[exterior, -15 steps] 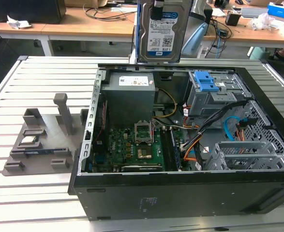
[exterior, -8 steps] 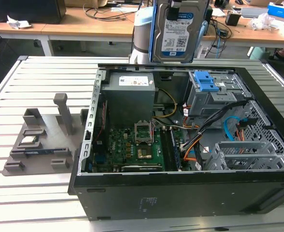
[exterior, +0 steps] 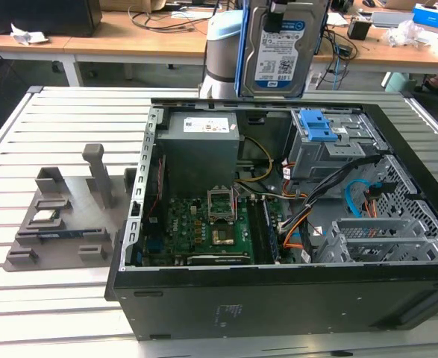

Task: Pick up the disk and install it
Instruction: 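Pick up the disk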

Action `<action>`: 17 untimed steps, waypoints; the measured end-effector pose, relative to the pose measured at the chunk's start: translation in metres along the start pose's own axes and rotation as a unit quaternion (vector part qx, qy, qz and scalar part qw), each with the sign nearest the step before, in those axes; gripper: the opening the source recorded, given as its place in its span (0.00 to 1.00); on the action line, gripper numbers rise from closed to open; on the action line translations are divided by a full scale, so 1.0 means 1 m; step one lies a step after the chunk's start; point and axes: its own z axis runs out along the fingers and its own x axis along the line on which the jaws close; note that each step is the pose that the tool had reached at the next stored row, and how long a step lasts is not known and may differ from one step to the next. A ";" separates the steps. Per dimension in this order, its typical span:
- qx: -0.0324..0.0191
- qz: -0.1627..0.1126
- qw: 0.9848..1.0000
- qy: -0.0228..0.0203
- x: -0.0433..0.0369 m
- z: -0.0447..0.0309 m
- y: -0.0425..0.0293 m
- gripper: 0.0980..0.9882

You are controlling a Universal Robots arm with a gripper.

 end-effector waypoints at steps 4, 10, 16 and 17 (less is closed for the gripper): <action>0.000 0.000 1.000 0.000 0.0064 0.0001 0.0001 0.30; 0.000 0.000 1.000 0.000 0.0150 0.0002 0.0002 0.30; 0.000 0.000 1.000 0.000 0.0217 0.0004 0.0003 0.30; 0.000 0.000 1.000 0.000 0.0231 0.0005 0.0004 0.30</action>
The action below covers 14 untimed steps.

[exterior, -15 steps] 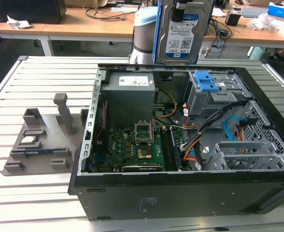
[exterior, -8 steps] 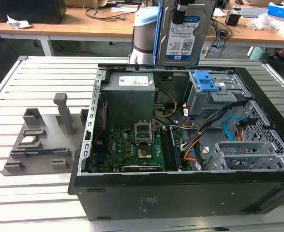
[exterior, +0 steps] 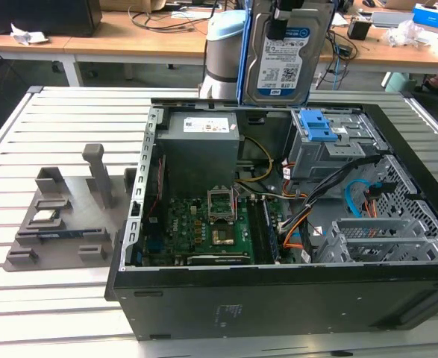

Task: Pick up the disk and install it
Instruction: 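Pick up the disk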

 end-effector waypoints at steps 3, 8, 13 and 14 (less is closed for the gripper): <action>0.000 0.000 1.000 0.000 0.0029 0.0001 0.0000 0.30; 0.000 0.000 1.000 0.000 0.0084 0.0005 0.0001 0.30; 0.000 0.000 1.000 0.000 0.0155 0.0008 0.0002 0.30; 0.000 0.000 1.000 0.000 0.0172 0.0008 0.0002 0.30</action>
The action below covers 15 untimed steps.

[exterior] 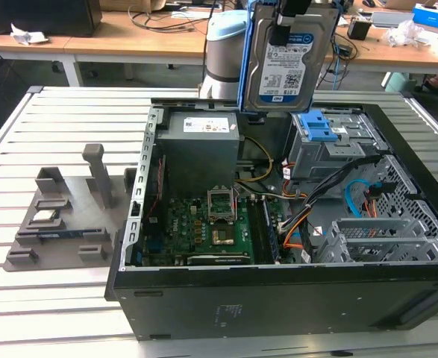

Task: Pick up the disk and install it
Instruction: 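Pick up the disk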

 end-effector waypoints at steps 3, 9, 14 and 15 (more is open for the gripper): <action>0.000 0.000 1.000 0.000 0.0041 0.0002 0.0001 0.30; 0.000 0.000 1.000 0.000 0.0141 0.0004 0.0002 0.30; 0.000 0.000 1.000 0.000 0.0212 0.0007 0.0003 0.30; 0.000 0.000 1.000 0.000 0.0229 0.0007 0.0003 0.30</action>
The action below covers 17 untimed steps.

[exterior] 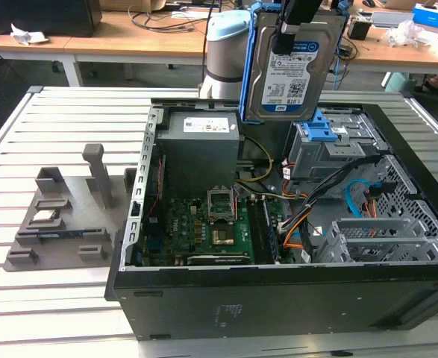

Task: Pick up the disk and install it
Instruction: 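Pick up the disk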

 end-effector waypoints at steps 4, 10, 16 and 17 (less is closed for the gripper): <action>0.000 0.000 1.000 0.000 0.0056 0.0001 0.0001 0.30; 0.000 0.000 1.000 0.000 0.0131 0.0004 0.0002 0.30; 0.000 0.000 1.000 0.000 0.0204 0.0009 0.0003 0.30; 0.000 0.000 1.000 0.000 0.0217 0.0010 0.0003 0.30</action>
